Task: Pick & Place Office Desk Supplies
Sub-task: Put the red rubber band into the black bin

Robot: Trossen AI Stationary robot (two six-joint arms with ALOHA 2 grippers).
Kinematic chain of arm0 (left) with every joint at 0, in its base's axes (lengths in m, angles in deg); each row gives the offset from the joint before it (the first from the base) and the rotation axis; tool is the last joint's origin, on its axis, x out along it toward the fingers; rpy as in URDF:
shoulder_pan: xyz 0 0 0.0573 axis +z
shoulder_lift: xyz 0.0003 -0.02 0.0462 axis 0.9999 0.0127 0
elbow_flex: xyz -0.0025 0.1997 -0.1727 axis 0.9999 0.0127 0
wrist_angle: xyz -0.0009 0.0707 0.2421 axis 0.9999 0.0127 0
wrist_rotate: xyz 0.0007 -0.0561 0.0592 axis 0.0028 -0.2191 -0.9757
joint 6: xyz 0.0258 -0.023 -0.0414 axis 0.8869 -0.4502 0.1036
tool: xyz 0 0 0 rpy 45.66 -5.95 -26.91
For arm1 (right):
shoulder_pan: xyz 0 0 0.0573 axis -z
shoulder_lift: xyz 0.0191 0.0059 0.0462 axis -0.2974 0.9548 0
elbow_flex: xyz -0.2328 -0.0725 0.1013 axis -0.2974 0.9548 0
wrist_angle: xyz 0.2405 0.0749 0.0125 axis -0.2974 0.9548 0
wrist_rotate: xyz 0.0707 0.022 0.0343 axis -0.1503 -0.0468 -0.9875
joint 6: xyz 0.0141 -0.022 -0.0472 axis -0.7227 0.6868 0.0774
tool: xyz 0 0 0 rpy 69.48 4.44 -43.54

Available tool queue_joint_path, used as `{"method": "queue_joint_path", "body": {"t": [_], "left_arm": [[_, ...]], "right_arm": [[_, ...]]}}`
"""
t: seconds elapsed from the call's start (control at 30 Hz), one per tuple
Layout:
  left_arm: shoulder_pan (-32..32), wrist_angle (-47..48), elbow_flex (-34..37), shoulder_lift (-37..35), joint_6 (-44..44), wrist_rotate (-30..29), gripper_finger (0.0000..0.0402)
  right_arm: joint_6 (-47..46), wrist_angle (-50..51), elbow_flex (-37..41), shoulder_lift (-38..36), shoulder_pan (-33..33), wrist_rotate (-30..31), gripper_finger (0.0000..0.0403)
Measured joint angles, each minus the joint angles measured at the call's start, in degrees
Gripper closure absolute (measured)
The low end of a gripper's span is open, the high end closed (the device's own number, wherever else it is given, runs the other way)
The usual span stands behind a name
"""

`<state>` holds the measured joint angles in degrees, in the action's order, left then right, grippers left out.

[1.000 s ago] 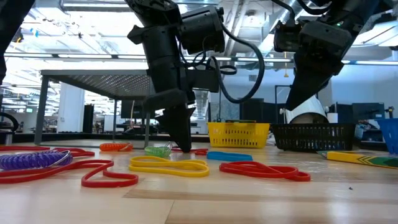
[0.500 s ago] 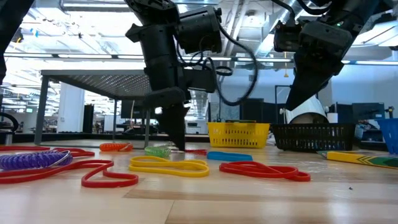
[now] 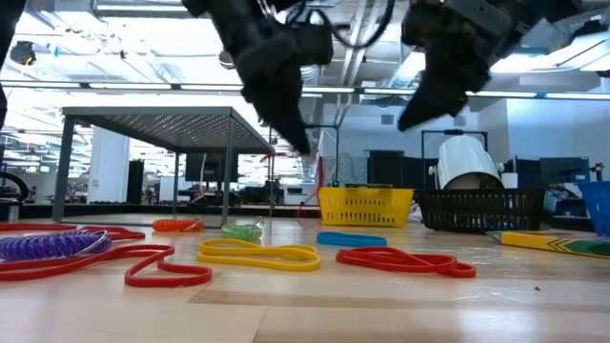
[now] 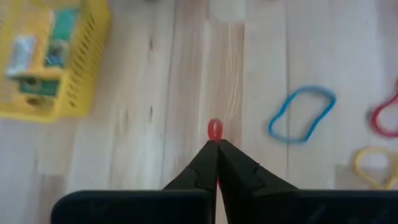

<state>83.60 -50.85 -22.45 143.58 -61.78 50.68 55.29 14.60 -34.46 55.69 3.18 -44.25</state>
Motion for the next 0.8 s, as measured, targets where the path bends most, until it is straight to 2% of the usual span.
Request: {"method": "queue_joint_path", "body": {"t": [0.13,0.27,0.4,0.5,0.63,0.8], "left_arm": [[0.00,-1.50,-0.04,-1.84,0.48,-0.33,0.0401],[-0.09,-4.17,-0.02,-2.83,1.70,-0.50,0.0401],[-0.09,-7.35,-0.02,-3.49,3.77,-1.46,0.0401],[-0.02,-11.42,-0.04,-3.67,5.13,-1.62,0.0401],[0.00,-13.64,-0.04,-3.73,6.49,-1.70,0.0401],[0.17,-15.13,-0.04,-3.73,8.74,-1.86,0.0401]], "right_arm": [[6.97,-6.72,0.00,-0.95,1.35,-2.26,0.0308],[11.95,-12.11,0.00,-1.06,2.60,-3.36,0.0265],[10.68,-12.82,-0.02,-1.06,4.58,-3.36,0.0215],[8.49,-13.74,-0.02,-1.06,5.63,-3.36,0.0194],[7.25,-15.77,-0.02,-1.06,6.27,-3.35,0.0193],[7.24,-16.16,-0.02,-1.06,6.22,-3.36,0.0216]]}}
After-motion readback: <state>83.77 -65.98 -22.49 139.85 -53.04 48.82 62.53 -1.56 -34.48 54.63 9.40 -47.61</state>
